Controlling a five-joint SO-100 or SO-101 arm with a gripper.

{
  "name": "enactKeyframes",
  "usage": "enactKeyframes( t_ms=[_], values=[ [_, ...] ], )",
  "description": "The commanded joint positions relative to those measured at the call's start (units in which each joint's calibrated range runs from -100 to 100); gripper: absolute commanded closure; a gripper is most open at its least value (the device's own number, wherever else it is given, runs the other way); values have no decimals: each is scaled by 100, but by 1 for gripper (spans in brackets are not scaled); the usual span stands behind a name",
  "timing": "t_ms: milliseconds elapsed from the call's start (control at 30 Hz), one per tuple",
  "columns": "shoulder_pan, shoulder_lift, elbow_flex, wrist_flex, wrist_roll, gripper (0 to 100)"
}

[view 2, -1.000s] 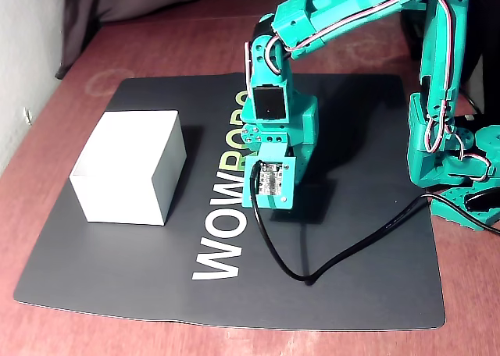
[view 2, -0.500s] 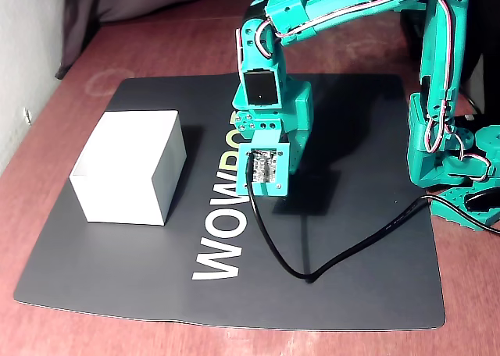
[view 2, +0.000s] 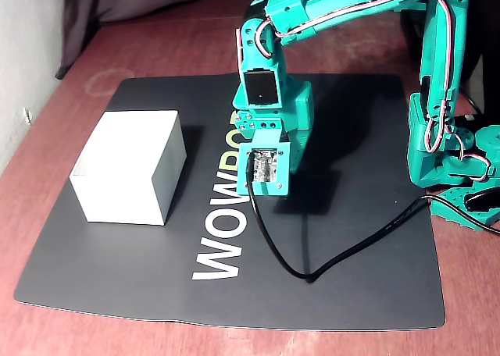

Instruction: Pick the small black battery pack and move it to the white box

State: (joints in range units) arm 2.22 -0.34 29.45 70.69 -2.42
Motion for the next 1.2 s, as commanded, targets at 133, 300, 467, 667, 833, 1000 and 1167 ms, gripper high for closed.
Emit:
enactKeyframes(
  t_ms=[133,300,467,667,833,1000,1167],
  values=[
    [-29,-339,-746,450,147,99],
    [-52,-383,-1154,705,152,99],
    [-64,-383,-1871,959,190,99],
    [-76,-374,-2678,967,288,99],
    [-322,-374,-3249,1003,321,99],
    [-522,-374,-3766,1011,321,99],
    [-674,-374,-4301,1011,331,99]
  ],
)
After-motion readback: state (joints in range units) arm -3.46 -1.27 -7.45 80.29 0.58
